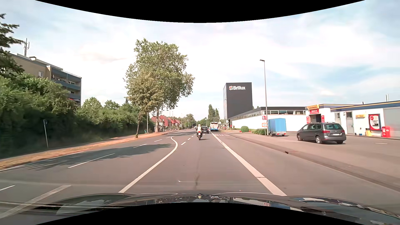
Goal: Follow the waypoints while adhering to traffic rules and regulations
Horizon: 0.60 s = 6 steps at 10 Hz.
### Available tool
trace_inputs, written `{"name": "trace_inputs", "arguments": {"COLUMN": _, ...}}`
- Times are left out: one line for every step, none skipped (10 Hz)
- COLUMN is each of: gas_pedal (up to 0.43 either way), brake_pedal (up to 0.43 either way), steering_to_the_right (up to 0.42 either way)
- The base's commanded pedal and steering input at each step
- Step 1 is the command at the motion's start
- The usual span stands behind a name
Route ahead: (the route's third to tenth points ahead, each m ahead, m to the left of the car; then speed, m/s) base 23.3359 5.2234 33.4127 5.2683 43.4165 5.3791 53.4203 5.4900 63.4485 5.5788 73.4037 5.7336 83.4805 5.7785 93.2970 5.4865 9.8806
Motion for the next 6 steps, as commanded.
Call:
{"name": "trace_inputs", "arguments": {"gas_pedal": 0.177, "brake_pedal": 0.000, "steering_to_the_right": -0.001}}
{"name": "trace_inputs", "arguments": {"gas_pedal": 0.177, "brake_pedal": 0.000, "steering_to_the_right": -0.002}}
{"name": "trace_inputs", "arguments": {"gas_pedal": 0.189, "brake_pedal": 0.000, "steering_to_the_right": -0.002}}
{"name": "trace_inputs", "arguments": {"gas_pedal": 0.197, "brake_pedal": 0.000, "steering_to_the_right": -0.003}}
{"name": "trace_inputs", "arguments": {"gas_pedal": 0.197, "brake_pedal": 0.000, "steering_to_the_right": -0.003}}
{"name": "trace_inputs", "arguments": {"gas_pedal": 0.197, "brake_pedal": 0.000, "steering_to_the_right": -0.002}}
